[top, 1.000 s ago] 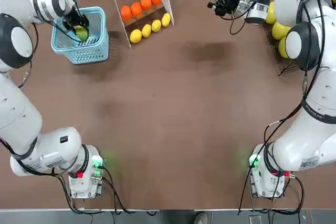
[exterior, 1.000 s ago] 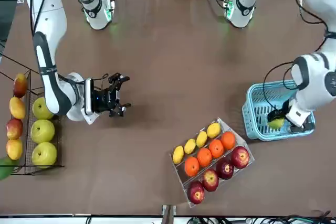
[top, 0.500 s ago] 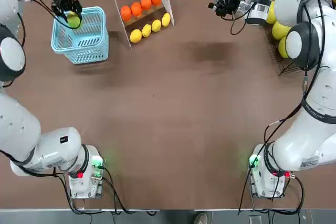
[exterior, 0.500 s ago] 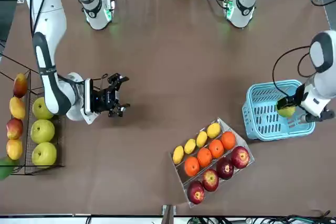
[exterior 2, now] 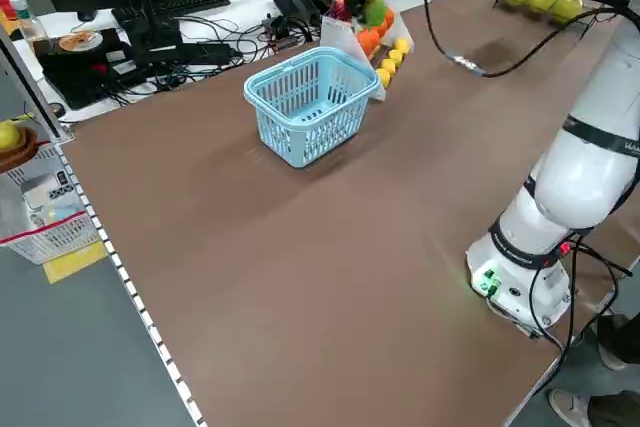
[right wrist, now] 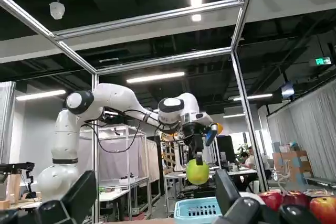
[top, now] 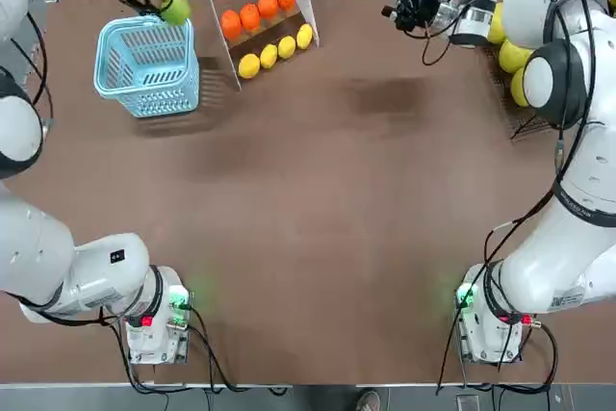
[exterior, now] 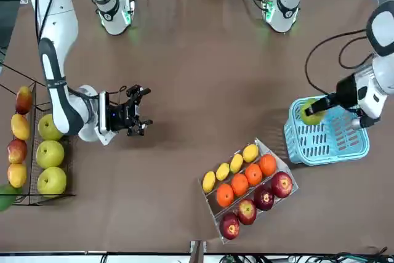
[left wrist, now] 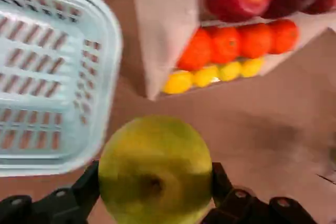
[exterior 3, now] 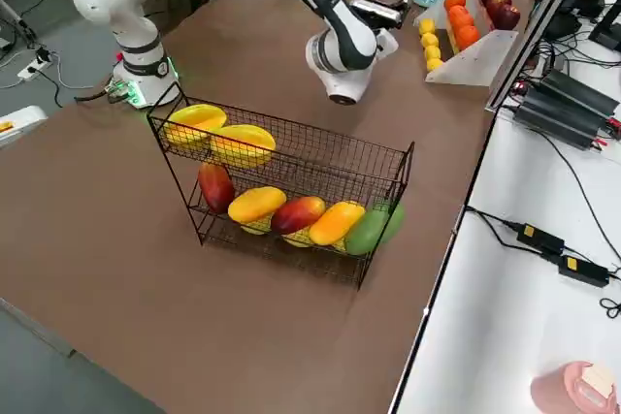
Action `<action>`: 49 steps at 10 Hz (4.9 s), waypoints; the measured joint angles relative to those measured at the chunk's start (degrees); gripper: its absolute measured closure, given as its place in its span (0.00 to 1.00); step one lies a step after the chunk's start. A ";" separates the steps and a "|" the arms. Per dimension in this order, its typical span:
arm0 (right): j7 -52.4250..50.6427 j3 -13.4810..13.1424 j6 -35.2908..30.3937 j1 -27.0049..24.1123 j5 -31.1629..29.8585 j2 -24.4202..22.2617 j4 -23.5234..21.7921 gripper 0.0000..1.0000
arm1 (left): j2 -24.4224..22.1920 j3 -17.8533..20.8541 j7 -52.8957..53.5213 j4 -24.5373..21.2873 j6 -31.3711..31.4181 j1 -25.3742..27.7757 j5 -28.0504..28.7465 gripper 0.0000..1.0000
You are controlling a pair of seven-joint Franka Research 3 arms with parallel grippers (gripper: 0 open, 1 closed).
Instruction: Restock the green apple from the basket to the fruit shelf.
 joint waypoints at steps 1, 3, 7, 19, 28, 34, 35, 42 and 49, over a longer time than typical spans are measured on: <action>-0.02 0.06 -0.03 0.75 0.01 0.02 -0.95 0.00 | 0.13 -3.02 -2.01 -0.08 1.83 -0.10 -3.81 0.13; -0.23 0.10 -0.09 2.25 0.12 0.05 -2.78 0.00 | 0.91 -10.65 -9.41 -0.30 11.53 -1.26 -6.62 0.13; -3.89 0.08 1.18 7.13 3.97 0.32 -5.54 0.00 | 6.68 -16.68 -24.68 -0.60 34.28 -14.44 -6.63 0.13; -6.27 -0.14 3.68 8.20 8.15 2.76 -5.12 0.00 | 10.76 -16.62 -51.34 0.40 42.59 -29.59 6.91 0.13; -6.26 9.78 5.87 2.82 8.47 3.19 -6.19 0.12 | 19.55 -16.21 -67.63 9.14 42.66 -33.45 22.65 0.13; -2.70 10.53 3.31 1.92 8.38 3.19 -6.48 0.12 | 19.56 -15.79 -67.76 9.70 42.73 -32.87 23.86 0.00; -0.77 10.29 2.98 1.11 8.06 3.13 -6.51 0.12 | 19.47 -15.67 -67.70 10.14 41.93 -32.47 24.45 0.00; 20.26 6.50 10.89 -12.68 -13.73 -9.17 -3.87 0.12 | 7.59 -15.91 -57.21 11.74 15.29 -16.08 23.89 0.00; 52.44 6.36 35.71 -13.52 -62.10 -21.52 6.63 0.12 | 1.88 -8.23 -21.36 11.93 -8.25 -2.55 26.89 0.00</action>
